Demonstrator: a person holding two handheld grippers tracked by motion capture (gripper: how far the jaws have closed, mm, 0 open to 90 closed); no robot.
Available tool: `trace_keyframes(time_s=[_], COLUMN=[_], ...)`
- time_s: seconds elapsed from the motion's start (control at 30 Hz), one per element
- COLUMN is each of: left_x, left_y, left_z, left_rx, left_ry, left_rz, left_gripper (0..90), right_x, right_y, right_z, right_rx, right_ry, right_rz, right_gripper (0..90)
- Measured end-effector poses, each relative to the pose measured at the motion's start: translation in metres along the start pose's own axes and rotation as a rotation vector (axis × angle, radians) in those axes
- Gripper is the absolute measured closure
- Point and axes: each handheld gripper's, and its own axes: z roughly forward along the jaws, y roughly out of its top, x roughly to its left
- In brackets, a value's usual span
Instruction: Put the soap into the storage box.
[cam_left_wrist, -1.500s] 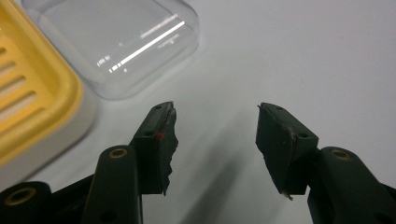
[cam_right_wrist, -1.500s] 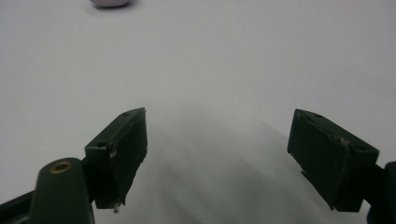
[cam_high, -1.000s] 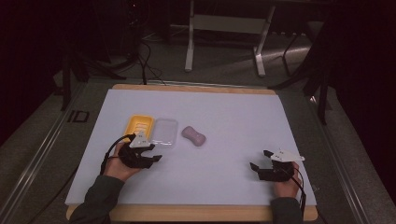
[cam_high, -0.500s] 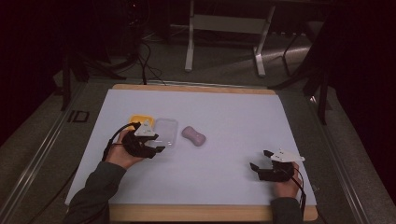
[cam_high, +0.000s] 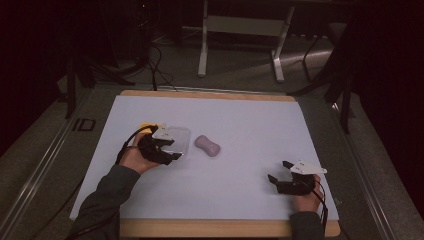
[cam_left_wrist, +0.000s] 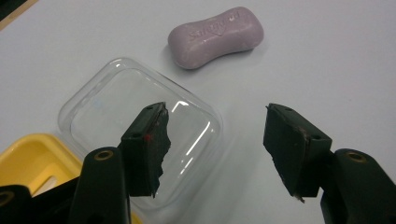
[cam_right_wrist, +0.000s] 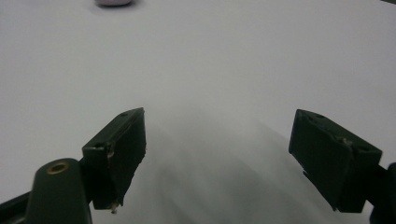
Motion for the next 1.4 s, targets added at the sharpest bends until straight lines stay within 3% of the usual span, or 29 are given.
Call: trace_keyframes(time_s=[0.33,0.5,0.7,1.1,1.4], left_x=[0.004,0.007,0.011,0.016,0.021], left_y=[0.009,0.015,0.020,0.031,0.035], left_z=[0.008,0.015,0.022,0.032,0.037], left_rx=[-0.010,0.008,-0.011,0.028,0.029], left_ry=[-0.029,-0.036,-0.068,-0.061,-0.057], left_rz=[0.019,0.038,0.022,0.043,0.027], left_gripper=[33.5,33.5,30.6,28.2,27.4], right_x=[0.000,0.000,0.000,0.000,0.000], right_y=[0.000,0.000,0.000,0.000,0.000], right_z=[0.000,-0.001,-0.001,-0.001,-0.001], right_rx=[-0.002,-0.004,-0.005,-0.007,-0.007], right_ry=[0.000,0.001,0.003,0.006,0.006], right_rz=[0.002,0.000,0.001,0.001,-0.002], right_gripper=[18.5,18.5,18.5,18.5,18.6])
